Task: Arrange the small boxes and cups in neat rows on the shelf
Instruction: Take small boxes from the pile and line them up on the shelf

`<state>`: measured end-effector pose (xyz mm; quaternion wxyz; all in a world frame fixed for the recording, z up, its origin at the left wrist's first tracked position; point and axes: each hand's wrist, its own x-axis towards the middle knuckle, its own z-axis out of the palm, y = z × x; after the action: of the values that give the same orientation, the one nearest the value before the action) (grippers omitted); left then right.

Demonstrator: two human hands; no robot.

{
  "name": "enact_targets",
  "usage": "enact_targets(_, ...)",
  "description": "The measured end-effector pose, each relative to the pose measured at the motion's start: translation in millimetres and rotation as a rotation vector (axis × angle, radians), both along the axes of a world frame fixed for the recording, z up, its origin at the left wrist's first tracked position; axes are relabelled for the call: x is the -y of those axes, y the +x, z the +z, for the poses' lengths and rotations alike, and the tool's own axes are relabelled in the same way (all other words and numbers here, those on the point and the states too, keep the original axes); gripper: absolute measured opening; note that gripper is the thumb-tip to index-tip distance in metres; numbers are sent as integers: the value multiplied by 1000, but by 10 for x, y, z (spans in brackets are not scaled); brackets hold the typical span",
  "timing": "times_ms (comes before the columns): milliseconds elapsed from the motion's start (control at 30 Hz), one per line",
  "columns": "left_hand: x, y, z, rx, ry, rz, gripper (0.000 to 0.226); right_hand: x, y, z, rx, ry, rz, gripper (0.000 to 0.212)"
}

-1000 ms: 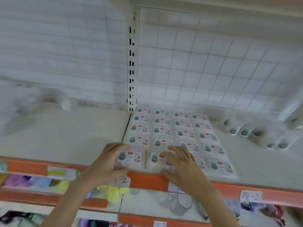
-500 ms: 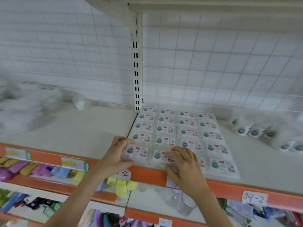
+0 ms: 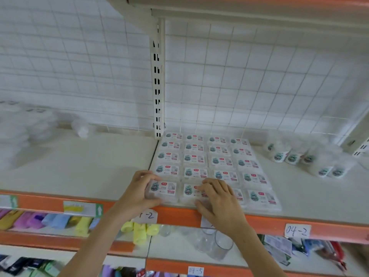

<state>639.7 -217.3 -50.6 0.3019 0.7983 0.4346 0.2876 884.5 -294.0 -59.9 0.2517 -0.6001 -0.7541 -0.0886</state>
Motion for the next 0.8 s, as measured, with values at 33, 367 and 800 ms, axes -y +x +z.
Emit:
enact_targets(33, -10, -1, -7, -2, 6, -2, 48, 0, -3, 4, -3, -15, -5, 30)
enact_targets(367, 103, 68, 89, -44, -25, 44, 57, 76, -56, 84, 11, -5, 2, 33)
enact_targets(800, 1331, -385, 287, -390, 382, 516, 52, 372, -64, 534, 98, -81, 223, 46)
